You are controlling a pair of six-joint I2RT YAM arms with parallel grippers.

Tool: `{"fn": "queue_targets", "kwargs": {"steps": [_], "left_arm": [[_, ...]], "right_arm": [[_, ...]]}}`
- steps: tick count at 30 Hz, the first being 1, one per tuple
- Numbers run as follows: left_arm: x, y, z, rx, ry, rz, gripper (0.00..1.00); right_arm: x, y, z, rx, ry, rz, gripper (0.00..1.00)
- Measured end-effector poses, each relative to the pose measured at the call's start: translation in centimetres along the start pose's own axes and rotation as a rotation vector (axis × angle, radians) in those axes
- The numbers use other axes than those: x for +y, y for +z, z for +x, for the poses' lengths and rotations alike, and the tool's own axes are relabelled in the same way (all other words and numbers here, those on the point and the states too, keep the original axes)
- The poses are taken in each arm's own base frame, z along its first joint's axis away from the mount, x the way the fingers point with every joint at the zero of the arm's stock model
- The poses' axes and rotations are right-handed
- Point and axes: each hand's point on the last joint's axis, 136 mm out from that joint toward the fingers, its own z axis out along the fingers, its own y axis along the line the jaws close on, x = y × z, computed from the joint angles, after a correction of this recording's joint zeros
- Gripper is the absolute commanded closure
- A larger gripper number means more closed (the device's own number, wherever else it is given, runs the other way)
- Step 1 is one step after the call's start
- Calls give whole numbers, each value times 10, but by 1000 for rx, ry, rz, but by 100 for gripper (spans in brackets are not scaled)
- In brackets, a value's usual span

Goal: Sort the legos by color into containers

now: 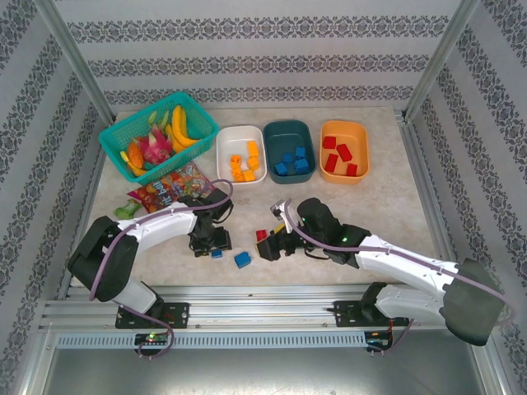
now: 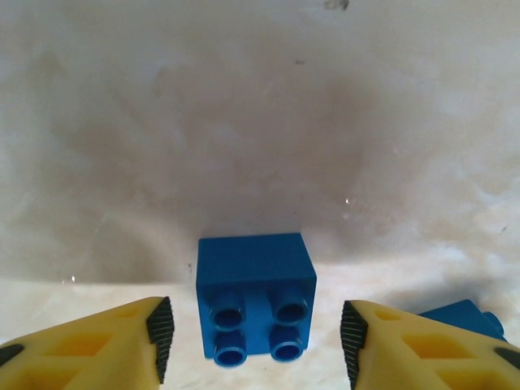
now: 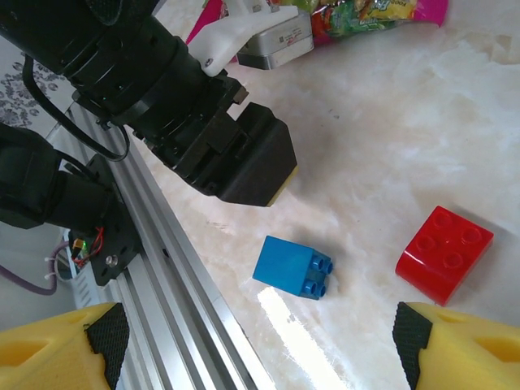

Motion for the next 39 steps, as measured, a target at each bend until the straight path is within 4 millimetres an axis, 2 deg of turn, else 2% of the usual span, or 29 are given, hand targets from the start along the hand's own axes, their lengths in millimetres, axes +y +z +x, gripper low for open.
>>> {"fn": "queue_targets", "kwargs": {"steps": [4,8,15,19,22,26,29,33,36,39], "left_arm": [[0,5,-2,4,11,-8,57],[1,5,-3,-4,17,-13,64],[3,1,-9,-43,21,-26,66],[-4,-16,-15,-74,25,-11,66],[-31,-48,-35,-138,43,53,66],[-87,-104,-73,-251,83,183,66],[-126,-129,-101,-305,111,251,67],[-175,-133,-141,-334,147,293,67],[-209,-126,-173,-358,169,317,68],[-240,-118,-203,-394,190,345,67]], "right_arm": [[-4,5,4,10,6,6,13],[-5,6,3,9,6,6,13],[-6,6,2,5,6,8,13],[-14,1,-6,-24,19,40,13],[-29,-15,-28,-107,44,99,13],[-52,-51,-82,-285,76,215,13],[-66,-77,-120,-399,88,300,13],[-96,-108,-159,-507,142,420,13],[-130,-122,-173,-542,218,504,13],[-157,-128,-177,-550,284,554,13]]}}
